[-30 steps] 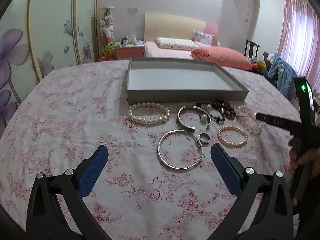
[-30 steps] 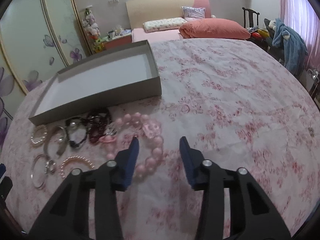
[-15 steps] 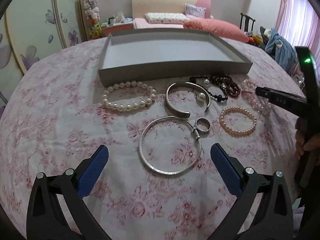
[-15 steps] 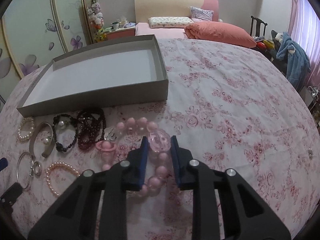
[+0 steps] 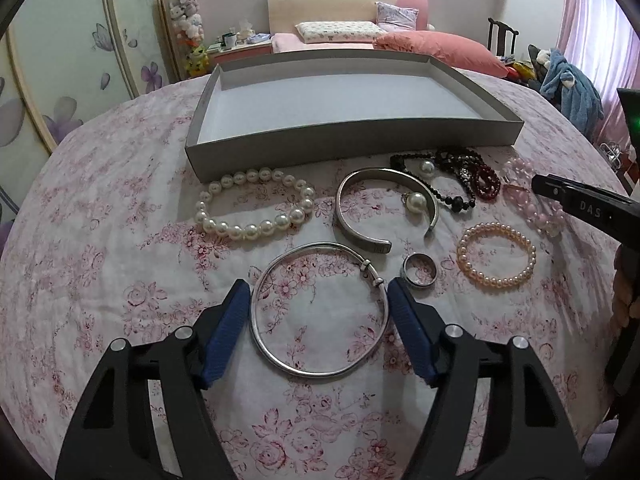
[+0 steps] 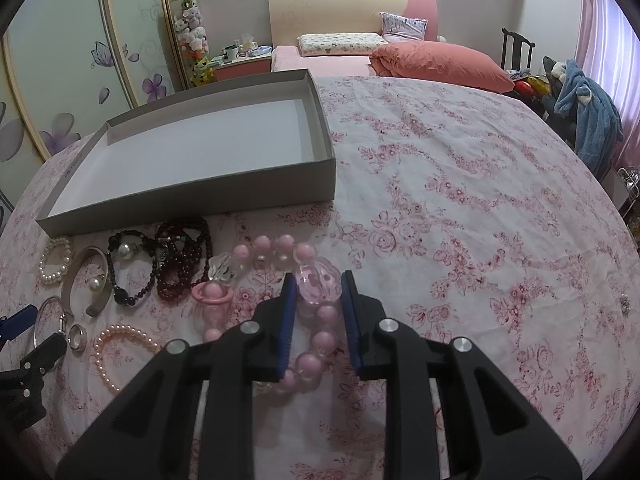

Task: Organize jewelry
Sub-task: 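Carry both bracelets into the grey tray and open both grippers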

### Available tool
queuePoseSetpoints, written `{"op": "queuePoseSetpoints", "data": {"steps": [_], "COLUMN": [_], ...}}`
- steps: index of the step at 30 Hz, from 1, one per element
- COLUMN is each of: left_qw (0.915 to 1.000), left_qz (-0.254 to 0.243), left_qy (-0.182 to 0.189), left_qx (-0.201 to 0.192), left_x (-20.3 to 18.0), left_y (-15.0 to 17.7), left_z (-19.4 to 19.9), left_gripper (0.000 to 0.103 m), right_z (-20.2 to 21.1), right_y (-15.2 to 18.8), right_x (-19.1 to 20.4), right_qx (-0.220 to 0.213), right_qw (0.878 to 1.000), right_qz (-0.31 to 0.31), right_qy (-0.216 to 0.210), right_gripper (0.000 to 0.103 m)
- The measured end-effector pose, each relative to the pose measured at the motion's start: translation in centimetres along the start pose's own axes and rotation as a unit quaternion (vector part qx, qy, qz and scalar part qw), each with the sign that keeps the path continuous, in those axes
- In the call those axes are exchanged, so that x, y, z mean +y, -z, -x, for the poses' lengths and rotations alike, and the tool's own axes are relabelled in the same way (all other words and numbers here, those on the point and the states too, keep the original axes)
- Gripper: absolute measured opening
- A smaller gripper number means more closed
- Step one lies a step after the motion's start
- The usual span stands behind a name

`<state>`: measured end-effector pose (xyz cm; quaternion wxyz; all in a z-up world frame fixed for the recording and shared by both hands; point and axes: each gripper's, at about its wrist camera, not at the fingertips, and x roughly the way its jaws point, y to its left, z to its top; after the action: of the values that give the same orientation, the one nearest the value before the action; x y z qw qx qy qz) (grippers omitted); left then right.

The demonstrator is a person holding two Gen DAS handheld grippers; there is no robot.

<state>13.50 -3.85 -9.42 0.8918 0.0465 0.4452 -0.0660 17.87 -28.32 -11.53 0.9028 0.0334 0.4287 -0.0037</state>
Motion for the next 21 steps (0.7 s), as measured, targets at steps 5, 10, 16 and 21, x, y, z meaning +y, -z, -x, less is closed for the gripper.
{"op": "queuePoseSetpoints", "data": {"steps": [5, 10, 16, 21], "left_qw": [1.0, 1.0, 0.9998, 0.9991], "left_qz": [0.001, 0.0, 0.013, 0.031], "left_qy": [-0.003, -0.001, 0.014, 0.016], "left_qx": [0.0, -0.006, -0.011, -0.023], "left_x": [0.1, 0.2, 0.9, 2.2], "left_y": [0.1, 0.3, 0.5, 0.6], "left_z": [0.1, 0.2, 0.6, 1.3], "left_gripper": [0.073, 0.071, 0.07, 0.07], "right_z": [0.0, 0.0, 0.8, 3.2], "right_y": [0.0, 0.0, 0.1, -0.3], "right_x": [0.0, -0.2, -0.6, -0.3], "right_qx": [0.0, -0.001, -0.019, -0.059], "right_qw": [1.0, 1.0, 0.999, 0.997], "right_qz": [0.0, -0.001, -0.011, -0.015], "right_qy": [0.0, -0.004, -0.03, -0.056], "right_gripper": [0.023, 0.023, 0.022, 0.022]}}
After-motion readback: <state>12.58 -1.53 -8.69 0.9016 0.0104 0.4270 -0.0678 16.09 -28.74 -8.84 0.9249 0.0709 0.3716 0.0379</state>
